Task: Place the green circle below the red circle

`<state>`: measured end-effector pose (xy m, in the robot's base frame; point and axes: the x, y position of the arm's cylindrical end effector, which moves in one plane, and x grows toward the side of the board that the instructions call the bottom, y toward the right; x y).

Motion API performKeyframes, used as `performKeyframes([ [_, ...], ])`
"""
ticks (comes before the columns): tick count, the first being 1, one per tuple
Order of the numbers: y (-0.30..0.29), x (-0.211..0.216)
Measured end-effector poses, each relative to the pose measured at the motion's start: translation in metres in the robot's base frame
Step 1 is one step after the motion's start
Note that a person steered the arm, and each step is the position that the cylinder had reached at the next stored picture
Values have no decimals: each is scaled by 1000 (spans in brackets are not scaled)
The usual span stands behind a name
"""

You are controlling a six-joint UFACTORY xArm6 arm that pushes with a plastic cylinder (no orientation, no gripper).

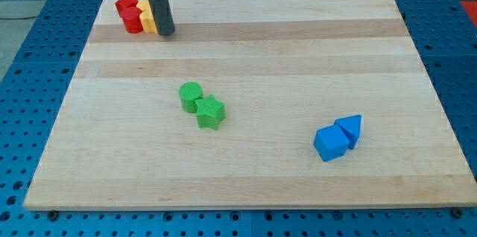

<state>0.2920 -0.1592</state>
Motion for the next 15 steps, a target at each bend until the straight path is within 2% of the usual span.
performKeyframes([
  [2, -9, 0],
  [3, -14, 19],
  [5, -32, 150],
  [6, -12, 214],
  [7, 37, 255],
  [8, 93, 273],
  [10, 112, 221],
  [13, 108, 162],
  [15, 57, 161],
])
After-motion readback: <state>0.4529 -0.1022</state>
